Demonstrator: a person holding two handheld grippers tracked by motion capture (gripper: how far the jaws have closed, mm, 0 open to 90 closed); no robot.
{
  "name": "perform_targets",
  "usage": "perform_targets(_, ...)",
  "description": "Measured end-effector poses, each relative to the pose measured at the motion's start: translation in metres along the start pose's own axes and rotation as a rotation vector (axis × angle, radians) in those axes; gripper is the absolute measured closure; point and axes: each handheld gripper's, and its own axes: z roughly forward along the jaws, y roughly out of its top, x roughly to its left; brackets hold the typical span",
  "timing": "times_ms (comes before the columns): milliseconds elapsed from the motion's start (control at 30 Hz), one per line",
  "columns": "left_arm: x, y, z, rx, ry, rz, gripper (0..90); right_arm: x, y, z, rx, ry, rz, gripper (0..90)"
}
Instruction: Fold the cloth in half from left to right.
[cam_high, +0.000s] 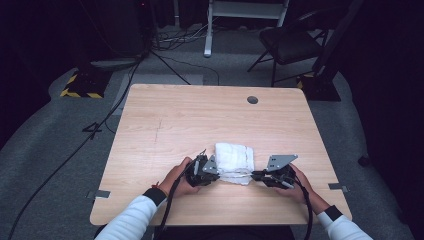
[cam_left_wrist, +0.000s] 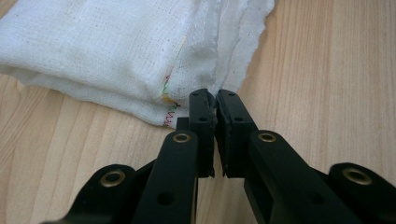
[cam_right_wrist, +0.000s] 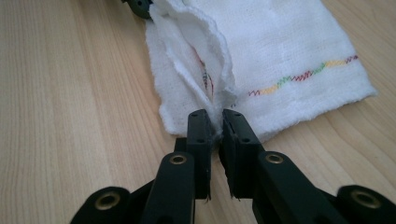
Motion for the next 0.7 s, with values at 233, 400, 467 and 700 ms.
perform_targets(233, -0.002, -0.007, -0.004, -0.005, 0.002, -0.017, 79.1, 0.003, -0.007, -0.005, 0.002, 0.006, 0.007, 76.6)
perform_targets(400, -0.001, -0.012, -0.016, -0.035, 0.036, -0.05, 70.4, 0.001, -0.008, -0.015, -0.027, -0.044, 0.028, 65.1)
perform_targets(467, 0.004, -0.01, -0.022, -0.065, 0.072, -0.08, 65.9, -0.003, -0.005, -0.019, -0.036, -0.08, 0.049, 60.1)
perform_targets(700, 0.023, 0.014, -0.018, -0.119, 0.156, -0.182, 36.0, -0.019, 0.012, -0.012, -0.04, -0.149, 0.116, 45.5)
